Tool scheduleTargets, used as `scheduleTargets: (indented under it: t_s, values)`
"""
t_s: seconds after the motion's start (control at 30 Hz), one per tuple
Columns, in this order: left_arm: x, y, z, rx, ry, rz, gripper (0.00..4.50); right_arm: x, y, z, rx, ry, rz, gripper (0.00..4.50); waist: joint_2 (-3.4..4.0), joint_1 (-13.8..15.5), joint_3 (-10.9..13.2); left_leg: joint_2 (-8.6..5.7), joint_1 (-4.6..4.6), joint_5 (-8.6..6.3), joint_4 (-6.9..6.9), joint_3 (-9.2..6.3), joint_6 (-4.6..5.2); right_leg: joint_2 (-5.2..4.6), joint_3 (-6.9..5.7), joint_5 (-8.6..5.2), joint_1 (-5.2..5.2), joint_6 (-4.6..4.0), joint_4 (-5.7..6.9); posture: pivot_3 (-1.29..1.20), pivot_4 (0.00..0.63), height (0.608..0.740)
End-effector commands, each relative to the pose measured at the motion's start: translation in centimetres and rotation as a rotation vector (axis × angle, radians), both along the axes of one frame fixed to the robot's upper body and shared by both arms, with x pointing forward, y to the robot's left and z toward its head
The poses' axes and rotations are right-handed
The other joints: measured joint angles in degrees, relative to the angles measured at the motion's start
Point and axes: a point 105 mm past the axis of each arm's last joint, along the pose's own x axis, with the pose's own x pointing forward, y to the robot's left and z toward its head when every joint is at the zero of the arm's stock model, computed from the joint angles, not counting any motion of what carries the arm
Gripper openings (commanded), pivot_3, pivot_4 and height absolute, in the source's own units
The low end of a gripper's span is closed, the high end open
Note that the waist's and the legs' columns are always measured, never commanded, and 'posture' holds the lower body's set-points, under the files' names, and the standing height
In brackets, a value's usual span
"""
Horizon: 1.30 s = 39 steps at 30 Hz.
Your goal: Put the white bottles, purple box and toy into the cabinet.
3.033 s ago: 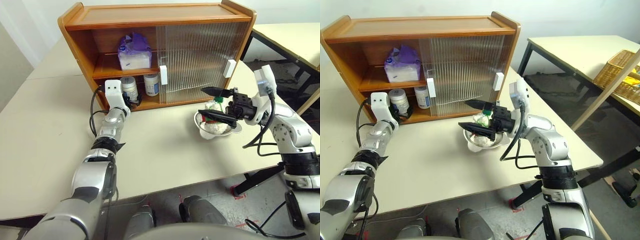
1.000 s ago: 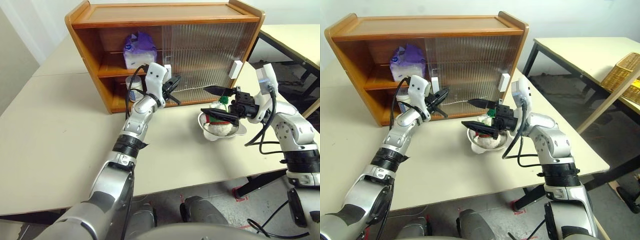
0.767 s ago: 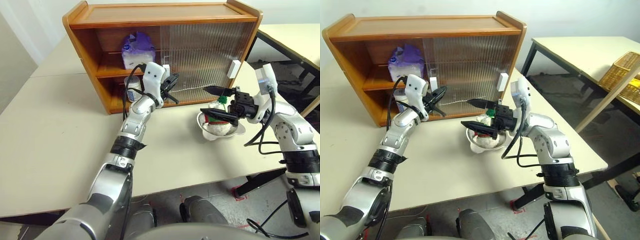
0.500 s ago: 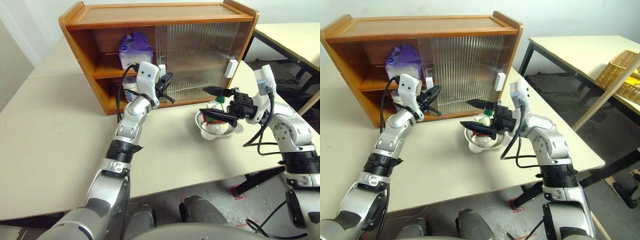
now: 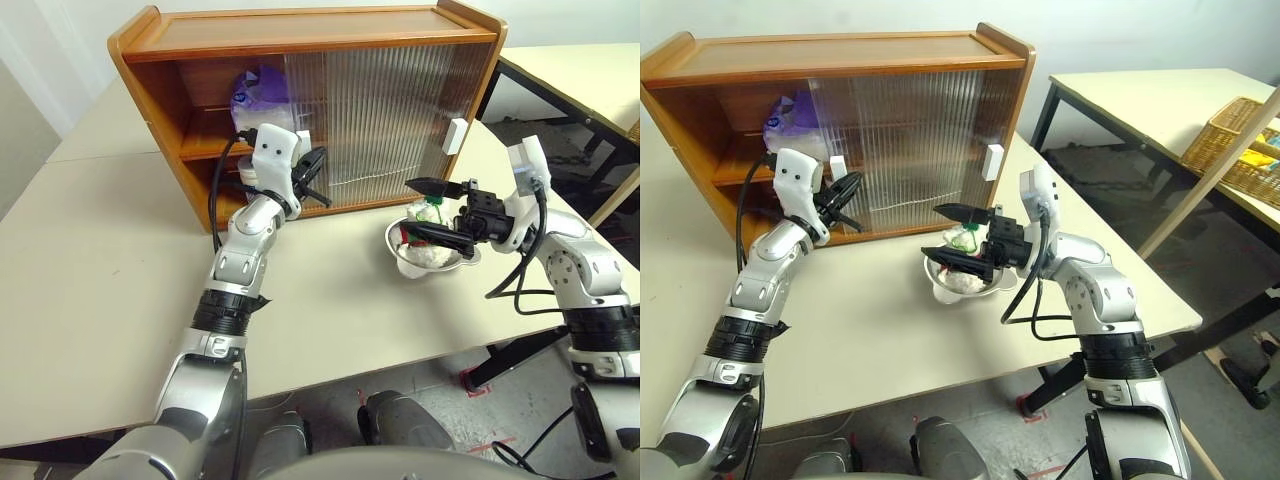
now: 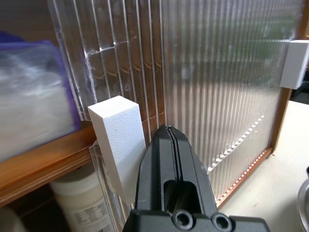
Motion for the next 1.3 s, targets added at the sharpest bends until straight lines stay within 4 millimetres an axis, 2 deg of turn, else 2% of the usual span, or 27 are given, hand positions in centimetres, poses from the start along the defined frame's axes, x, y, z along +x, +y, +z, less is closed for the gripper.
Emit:
scheduleTargets:
  t_s: [0.03,0.6,0.9,1.13,1.3]
  values:
    - [0.0,2.6,-0.4,-0.011,0.022,0.097,0.05,0.0,-0.2,0.0,-0.004,-0.008,0.0,4.5,0.01,0.0,0.0,0.0,0.02,-0.01,-0.01,0.0,-0.02,0.0,0.0,-0.01,0.0,-0.02,0.0,-0.25,0.026,0.74]
    - [-1.2,8.3,-0.6,0.009,0.039,0.25,0.05,0.2,-0.2,0.0,-0.009,-0.009,0.012,4.5,0.04,-0.1,0.0,0.52,0.34,-0.17,-0.11,0.05,-0.46,0.09,-0.03,0.11,0.03,-0.47,0.02,-0.24,0.017,0.74]
    - [-2.3,10.5,-1.1,0.019,0.05,0.311,0.05,0.2,-0.3,0.1,-0.013,-0.013,0.017,4.5,0.05,-0.1,0.0,0.55,0.62,-0.09,-0.6,0.1,-0.69,0.19,-0.05,0.1,0.02,-0.77,0.02,-0.23,0.008,0.74]
    - [-3.2,13.4,-0.8,0.038,0.045,0.398,0.05,0.2,0.0,0.0,-0.01,-0.01,0.026,4.5,0.07,-0.1,0.0,0.6,0.72,-0.06,-0.85,0.27,-0.74,0.36,-0.1,0.0,0.0,-0.97,0.04,-0.22,0.012,0.74]
    - [-3.8,14.5,-1.0,0.049,0.054,0.425,0.05,0.2,0.0,0.0,-0.009,-0.007,0.027,4.5,0.07,0.1,0.0,0.63,0.75,-0.01,-0.88,0.22,-0.76,0.43,-0.13,0.02,0.02,-1.05,0.08,-0.22,0.016,0.74]
